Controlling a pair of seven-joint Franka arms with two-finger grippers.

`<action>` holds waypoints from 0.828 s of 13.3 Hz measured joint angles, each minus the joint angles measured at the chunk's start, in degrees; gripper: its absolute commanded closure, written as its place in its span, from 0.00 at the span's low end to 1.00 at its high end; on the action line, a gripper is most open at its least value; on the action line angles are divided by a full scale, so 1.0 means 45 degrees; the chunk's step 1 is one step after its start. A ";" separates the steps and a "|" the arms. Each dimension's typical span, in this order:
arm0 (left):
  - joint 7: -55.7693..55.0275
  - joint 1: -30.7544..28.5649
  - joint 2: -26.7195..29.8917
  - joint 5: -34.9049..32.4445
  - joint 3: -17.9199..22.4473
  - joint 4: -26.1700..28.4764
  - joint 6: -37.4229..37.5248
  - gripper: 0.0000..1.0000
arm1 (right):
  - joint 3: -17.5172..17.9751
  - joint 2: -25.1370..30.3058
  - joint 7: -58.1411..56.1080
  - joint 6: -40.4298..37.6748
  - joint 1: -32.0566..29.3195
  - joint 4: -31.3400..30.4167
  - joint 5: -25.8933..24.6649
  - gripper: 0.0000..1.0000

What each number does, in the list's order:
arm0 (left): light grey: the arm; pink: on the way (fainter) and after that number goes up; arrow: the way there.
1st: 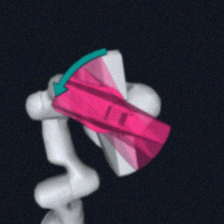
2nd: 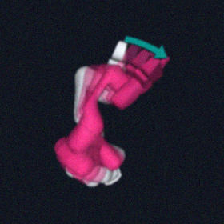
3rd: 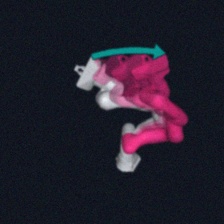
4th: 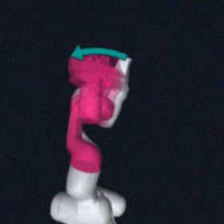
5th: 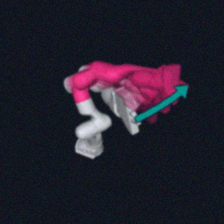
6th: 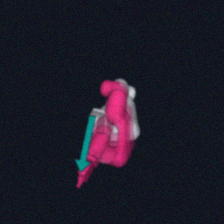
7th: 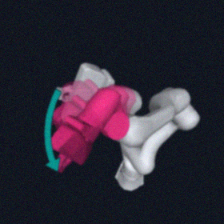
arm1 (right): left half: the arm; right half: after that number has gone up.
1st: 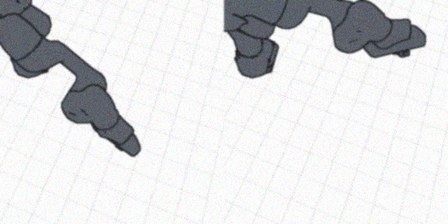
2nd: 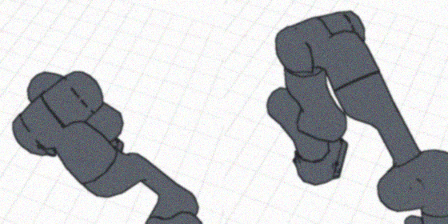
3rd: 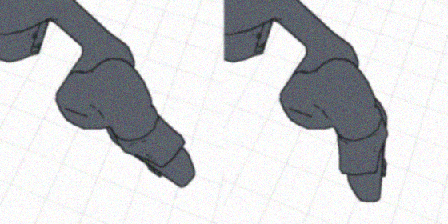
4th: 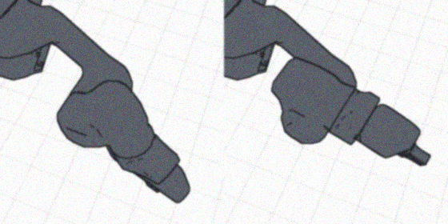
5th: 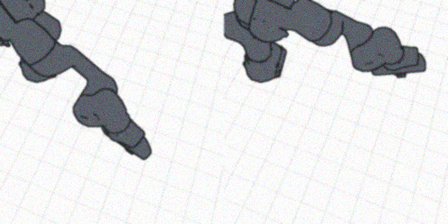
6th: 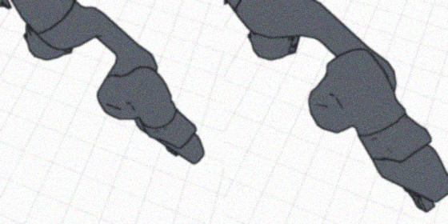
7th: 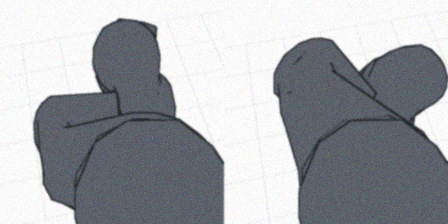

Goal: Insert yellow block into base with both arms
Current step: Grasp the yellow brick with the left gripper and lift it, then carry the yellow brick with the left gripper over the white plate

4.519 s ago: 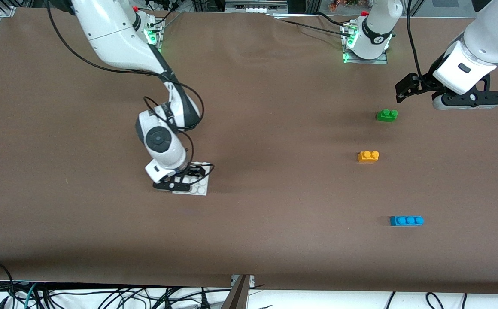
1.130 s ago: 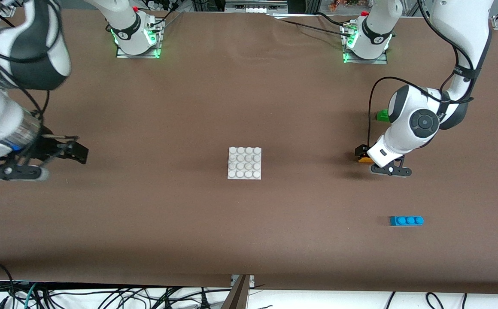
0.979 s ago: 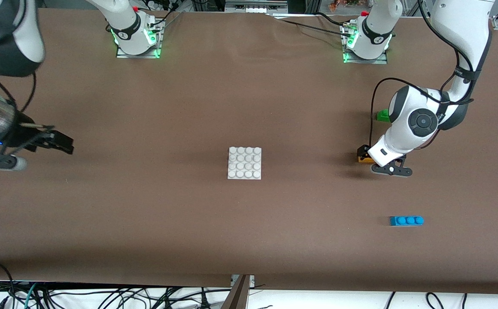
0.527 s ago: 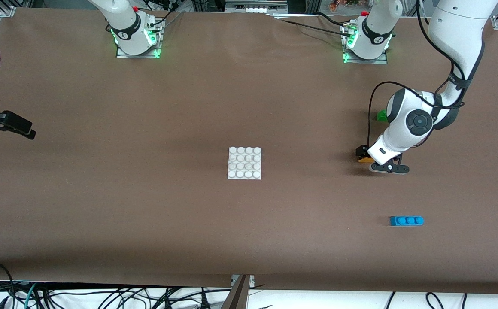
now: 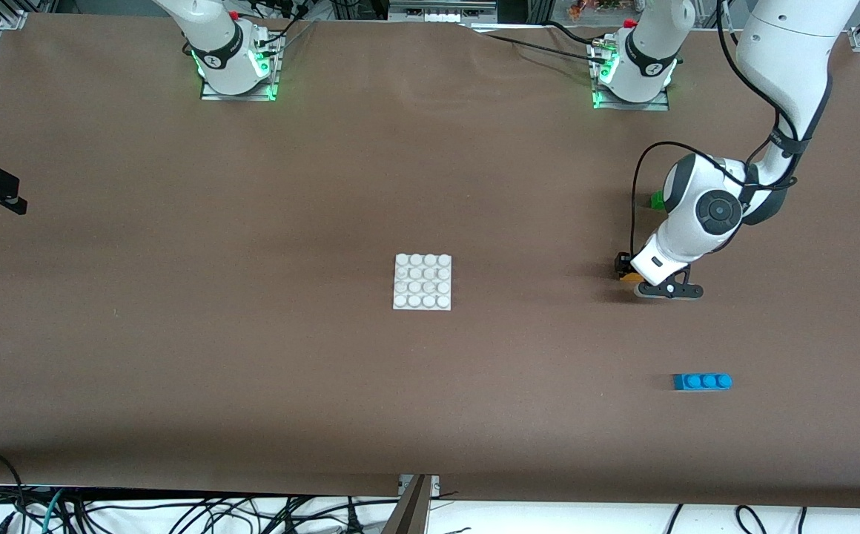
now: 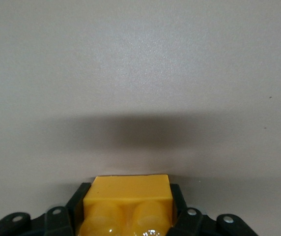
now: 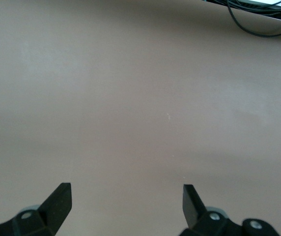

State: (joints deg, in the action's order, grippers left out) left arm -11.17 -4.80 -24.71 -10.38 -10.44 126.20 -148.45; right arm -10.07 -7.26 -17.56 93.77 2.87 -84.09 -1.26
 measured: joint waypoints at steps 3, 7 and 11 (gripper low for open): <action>-0.0149 -0.0023 0.0433 0.0000 -0.0384 -0.0315 0.0673 0.71 | 0.0049 0.0000 -0.0018 -0.0179 0.0001 -0.0041 -0.0204 0.00; -0.2521 0.0227 0.1093 0.0414 -0.2391 -0.2685 0.4415 0.71 | 0.0029 -0.0004 -0.0029 -0.0306 -0.0004 -0.0079 -0.0217 0.00; -0.4591 0.2298 0.0472 0.0560 -0.2804 -0.5673 0.6145 0.71 | 0.0004 -0.0006 -0.0032 -0.0309 -0.0041 -0.0138 -0.0217 0.00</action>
State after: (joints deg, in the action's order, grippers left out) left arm -31.83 5.54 -22.59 -7.86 -23.06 100.67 -120.79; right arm -10.06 -7.28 -17.70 92.38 2.68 -84.71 -2.24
